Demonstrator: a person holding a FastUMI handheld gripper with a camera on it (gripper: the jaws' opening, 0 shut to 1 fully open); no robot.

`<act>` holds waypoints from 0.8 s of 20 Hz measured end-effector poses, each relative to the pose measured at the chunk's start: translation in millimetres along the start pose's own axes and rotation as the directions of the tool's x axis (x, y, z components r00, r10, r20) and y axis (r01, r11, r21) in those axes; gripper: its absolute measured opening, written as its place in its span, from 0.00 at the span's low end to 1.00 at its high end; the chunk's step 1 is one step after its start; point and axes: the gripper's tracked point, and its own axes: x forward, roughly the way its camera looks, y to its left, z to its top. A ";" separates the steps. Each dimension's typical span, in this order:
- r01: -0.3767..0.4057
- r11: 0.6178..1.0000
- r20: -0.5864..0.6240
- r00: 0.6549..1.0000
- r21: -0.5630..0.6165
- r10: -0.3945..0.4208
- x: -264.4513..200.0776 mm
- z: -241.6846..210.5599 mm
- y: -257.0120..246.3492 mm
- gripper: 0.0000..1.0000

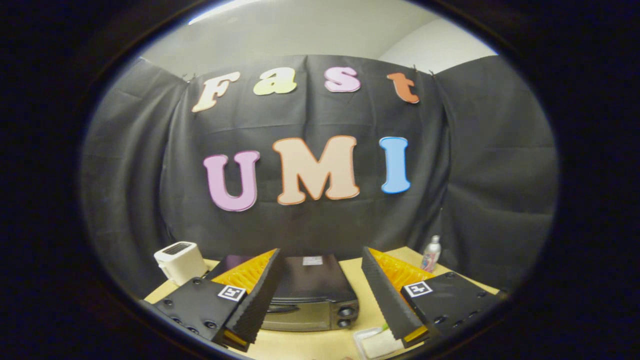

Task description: Open the toaster oven, put the food inside, and close the toaster oven door.

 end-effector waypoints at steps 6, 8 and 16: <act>-0.025 0.997 -0.023 0.999 -0.075 0.023 35.4 -65.9 45.9 1.00; -0.034 0.997 -0.053 0.998 -0.071 0.031 44.8 -87.9 54.4 1.00; -0.059 0.998 -0.174 0.983 -0.024 0.054 51.1 -139.0 64.8 1.00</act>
